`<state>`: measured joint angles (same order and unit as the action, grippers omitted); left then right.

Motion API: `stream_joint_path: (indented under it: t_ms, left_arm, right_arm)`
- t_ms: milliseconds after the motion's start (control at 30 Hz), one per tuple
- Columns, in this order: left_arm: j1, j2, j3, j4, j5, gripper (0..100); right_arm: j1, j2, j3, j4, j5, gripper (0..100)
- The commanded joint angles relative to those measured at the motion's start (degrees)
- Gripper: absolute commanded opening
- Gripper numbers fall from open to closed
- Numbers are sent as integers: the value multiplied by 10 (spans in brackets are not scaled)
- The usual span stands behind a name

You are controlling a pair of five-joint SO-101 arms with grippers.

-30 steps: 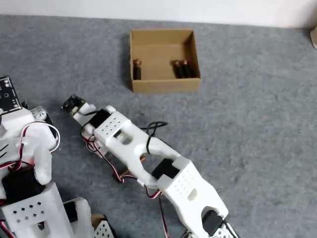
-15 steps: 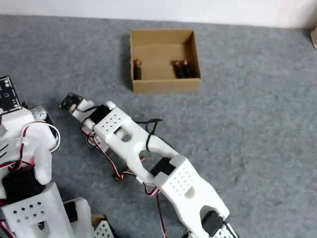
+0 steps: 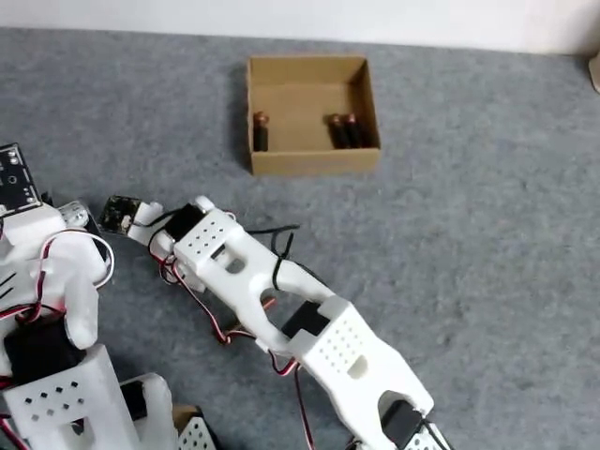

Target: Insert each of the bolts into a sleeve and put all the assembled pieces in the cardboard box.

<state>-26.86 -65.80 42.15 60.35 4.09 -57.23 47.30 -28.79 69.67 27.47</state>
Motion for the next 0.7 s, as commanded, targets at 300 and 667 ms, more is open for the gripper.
stream_joint_path:
  t_ms: [300, 667]
  left_arm:
    - [-5, -8, -1, 4, -2, 24]
    - [-2, -4, -1, 4, -1, 24]
  right_arm:
    - [-43, 12, 1, -25, 6, 0]
    - [15, -64, -76, 123, -46, 6]
